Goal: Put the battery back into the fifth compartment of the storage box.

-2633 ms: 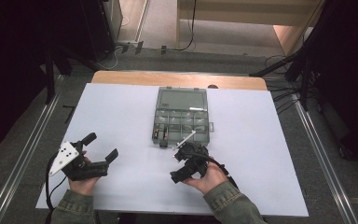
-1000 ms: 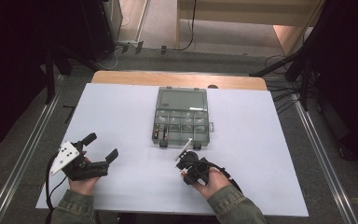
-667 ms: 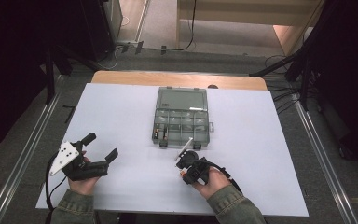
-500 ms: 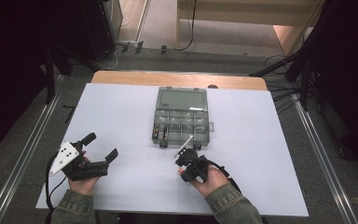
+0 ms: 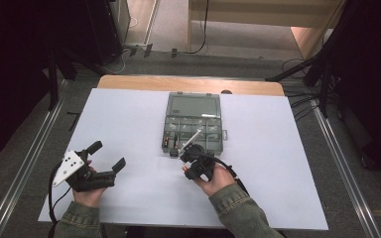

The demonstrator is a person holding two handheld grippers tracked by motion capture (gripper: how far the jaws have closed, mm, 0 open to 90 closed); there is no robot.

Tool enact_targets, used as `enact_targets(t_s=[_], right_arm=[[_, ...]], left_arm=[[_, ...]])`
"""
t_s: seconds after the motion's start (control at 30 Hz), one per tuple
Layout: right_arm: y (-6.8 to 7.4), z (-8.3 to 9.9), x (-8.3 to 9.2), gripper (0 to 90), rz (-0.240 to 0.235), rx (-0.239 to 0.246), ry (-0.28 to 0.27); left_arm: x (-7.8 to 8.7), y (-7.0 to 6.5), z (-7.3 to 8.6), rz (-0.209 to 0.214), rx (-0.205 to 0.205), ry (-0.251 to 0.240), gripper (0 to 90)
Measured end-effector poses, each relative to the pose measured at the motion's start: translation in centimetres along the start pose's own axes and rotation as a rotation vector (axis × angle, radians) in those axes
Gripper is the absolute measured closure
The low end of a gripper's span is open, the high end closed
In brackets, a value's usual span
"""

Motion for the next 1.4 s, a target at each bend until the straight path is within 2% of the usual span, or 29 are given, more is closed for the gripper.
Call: enact_targets(t_s=[0.3,0.47,0.83,1.07,1.2,1.4], right_arm=[[0.1,-2.2,0.7,77.7,-0.015,-0.017,-0.034],[0.1,-3.4,1.3,77.7,-0.02,-0.023,-0.078],[1.5,-5.8,2.4,77.7,-0.033,-0.009,-0.133],[1.0,-7.0,2.4,77.7,-0.073,-0.067,-0.153],[-0.1,-7.7,2.2,77.7,-0.088,-0.146,-0.177],[-1.7,-8.7,2.2,77.6,-0.16,-0.25,-0.236]], left_arm=[[0.0,0.1,0.0,-0.003,-0.001,-0.001,0.0],[0.0,0.1,-0.1,0.0,0.002,-0.004,0.0],[0.0,0.1,0.0,-0.002,0.001,0.0,0.0],[0.0,0.1,0.0,0.0,0.002,0.002,0.0],[-0.1,0.1,0.1,0.005,0.002,0.006,0.0],[0.0,0.1,0.0,0.007,0.004,0.003,0.0]])
Point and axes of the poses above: each handheld gripper's, and its own axes: x roughly backward along the jaws, z roughly out of its underside, y roughly to its left, the point moved 9 cm from there along -x, roughly forward along the jaws, and after that the axes turned 14 degrees about y, right-handed, at the moved point
